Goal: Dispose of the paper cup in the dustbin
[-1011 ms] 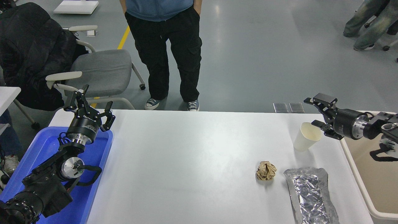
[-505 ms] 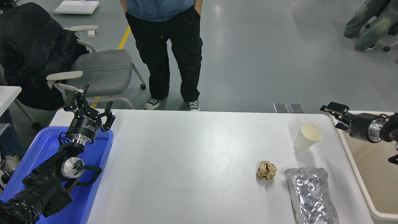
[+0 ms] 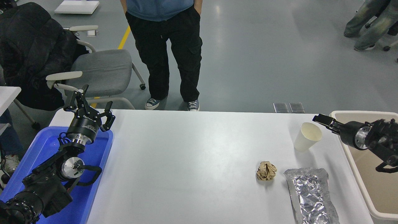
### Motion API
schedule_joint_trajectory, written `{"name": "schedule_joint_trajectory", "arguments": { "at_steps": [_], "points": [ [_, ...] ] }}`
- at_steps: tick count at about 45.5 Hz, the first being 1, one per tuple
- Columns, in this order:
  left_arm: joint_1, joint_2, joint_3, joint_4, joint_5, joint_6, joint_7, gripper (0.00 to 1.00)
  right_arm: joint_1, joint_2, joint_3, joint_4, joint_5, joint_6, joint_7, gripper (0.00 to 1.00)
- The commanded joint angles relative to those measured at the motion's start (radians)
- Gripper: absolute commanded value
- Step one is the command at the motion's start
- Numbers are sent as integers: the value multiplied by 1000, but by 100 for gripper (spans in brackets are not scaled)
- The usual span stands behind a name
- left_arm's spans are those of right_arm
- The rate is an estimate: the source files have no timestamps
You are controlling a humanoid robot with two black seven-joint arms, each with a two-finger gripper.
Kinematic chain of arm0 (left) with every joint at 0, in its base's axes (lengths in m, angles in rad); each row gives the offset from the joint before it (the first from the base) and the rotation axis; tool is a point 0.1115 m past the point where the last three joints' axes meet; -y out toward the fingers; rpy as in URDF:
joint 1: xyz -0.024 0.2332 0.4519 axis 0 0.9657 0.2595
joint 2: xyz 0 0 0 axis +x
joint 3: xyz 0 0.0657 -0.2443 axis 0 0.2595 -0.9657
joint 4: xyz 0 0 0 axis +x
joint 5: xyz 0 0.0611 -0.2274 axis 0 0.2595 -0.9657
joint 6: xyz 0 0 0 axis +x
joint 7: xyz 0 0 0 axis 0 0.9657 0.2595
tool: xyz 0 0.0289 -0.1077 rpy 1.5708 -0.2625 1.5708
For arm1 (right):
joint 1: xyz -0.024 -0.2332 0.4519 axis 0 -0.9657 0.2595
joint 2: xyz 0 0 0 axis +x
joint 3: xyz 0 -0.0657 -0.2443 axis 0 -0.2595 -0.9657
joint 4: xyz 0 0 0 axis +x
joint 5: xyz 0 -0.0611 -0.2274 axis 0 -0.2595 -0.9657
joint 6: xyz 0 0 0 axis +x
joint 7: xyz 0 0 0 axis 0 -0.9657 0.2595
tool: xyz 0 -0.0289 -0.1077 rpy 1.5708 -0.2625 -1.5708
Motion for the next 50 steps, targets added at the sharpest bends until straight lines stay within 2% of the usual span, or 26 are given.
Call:
{"name": "schedule_joint_trajectory", "arguments": {
  "at_steps": [1, 14, 19, 26, 35, 46, 50],
  "points": [
    [0, 0, 0, 0, 0, 0, 0, 100, -17, 58, -47, -68, -1, -16, 26, 100],
    [0, 0, 0, 0, 0, 0, 0, 100, -58, 106, -65, -143, 5, -18, 68, 100],
    [0, 0, 0, 0, 0, 0, 0, 100, -66, 121, -68, -166, 2, -18, 77, 97],
    [0, 0, 0, 0, 0, 0, 0, 100, -67, 124, -132, -180, 4, -18, 92, 83],
    [0, 0, 0, 0, 0, 0, 0, 100, -67, 124, -165, -201, 5, -18, 103, 72],
    [0, 0, 0, 0, 0, 0, 0, 100, -58, 123, -169, -205, 5, -7, 103, 47],
    [0, 0, 0, 0, 0, 0, 0, 100, -54, 121, -182, -205, 4, -5, 103, 35]
  ]
}}
